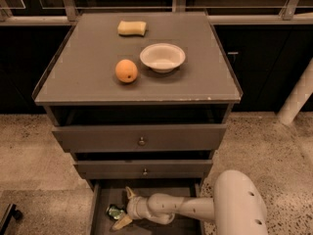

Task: Pick green can from bottom drawer and place on counter

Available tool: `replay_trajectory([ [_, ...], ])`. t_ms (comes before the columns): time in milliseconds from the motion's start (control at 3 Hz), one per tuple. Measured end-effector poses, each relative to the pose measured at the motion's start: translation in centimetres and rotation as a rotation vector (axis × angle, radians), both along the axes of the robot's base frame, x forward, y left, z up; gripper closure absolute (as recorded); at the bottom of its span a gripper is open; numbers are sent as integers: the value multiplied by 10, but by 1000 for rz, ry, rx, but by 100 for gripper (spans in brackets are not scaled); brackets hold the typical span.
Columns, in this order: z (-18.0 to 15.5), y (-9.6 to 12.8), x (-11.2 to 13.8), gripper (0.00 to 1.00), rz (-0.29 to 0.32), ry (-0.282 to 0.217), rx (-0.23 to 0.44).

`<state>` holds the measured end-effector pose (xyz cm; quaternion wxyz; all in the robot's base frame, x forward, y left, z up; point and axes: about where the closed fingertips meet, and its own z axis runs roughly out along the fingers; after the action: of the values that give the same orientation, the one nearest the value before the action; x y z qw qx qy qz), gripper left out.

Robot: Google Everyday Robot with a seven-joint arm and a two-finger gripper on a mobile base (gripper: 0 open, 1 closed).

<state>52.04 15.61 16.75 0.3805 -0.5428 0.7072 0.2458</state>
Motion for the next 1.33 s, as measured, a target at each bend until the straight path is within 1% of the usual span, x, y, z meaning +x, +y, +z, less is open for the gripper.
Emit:
replay_trajectory([
  [667,-24,-8,-19,0,-26,73,-19],
  [1000,-24,-8,-19,18,-26,73,-19],
  [1333,-24,-8,-19,41,-26,73,-19],
])
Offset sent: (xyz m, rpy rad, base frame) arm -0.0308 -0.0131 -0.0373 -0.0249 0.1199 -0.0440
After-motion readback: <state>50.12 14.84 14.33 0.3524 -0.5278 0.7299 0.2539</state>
